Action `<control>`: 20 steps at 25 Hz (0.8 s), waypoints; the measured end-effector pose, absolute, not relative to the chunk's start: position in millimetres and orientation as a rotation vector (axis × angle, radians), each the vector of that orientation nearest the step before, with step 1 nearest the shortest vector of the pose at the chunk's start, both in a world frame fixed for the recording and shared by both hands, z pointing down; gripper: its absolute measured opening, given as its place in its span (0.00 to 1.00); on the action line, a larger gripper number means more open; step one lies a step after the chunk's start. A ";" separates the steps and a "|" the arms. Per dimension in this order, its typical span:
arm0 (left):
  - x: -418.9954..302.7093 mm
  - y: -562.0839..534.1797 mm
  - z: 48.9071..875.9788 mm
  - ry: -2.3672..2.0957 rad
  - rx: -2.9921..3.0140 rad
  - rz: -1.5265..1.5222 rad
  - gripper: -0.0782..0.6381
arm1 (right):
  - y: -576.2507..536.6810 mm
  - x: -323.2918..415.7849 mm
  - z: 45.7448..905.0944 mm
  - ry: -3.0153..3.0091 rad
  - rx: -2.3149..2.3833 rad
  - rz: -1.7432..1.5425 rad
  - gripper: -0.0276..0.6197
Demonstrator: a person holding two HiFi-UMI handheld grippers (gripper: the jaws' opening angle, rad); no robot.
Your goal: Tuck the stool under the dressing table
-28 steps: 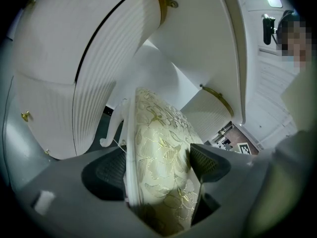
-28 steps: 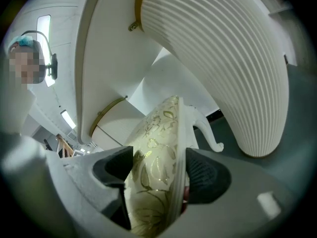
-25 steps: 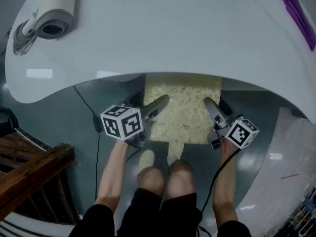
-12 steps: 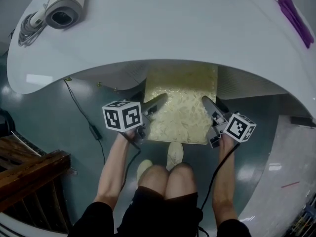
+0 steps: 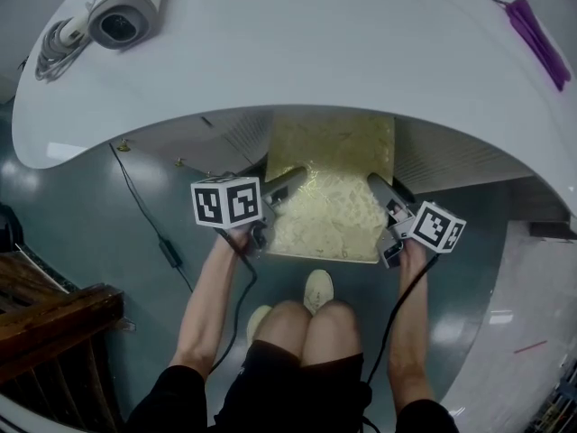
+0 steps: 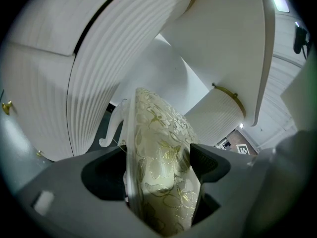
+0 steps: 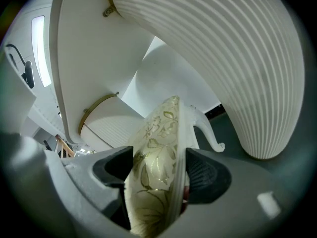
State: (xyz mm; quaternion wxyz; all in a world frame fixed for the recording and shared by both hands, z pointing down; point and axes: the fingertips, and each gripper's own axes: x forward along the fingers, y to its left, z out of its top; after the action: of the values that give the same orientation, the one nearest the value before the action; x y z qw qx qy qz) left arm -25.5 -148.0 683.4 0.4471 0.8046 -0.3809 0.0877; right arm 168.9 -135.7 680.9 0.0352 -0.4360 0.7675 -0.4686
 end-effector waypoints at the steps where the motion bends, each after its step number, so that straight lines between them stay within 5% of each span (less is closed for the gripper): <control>1: -24.5 -147.9 684.9 -0.931 1.985 0.216 0.69 | -135.9 169.4 681.9 2.354 -1.349 -1.448 0.56; 20: -20.7 -149.9 683.1 -0.938 2.038 0.198 0.69 | -135.8 172.7 679.1 2.380 -1.353 -1.363 0.56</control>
State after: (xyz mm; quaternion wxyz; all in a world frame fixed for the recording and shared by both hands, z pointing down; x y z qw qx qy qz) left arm -20.7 -149.9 683.1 0.4302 0.8169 -0.3759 0.0795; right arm 172.7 -135.8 679.1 0.0418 -0.4420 0.7775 -0.4454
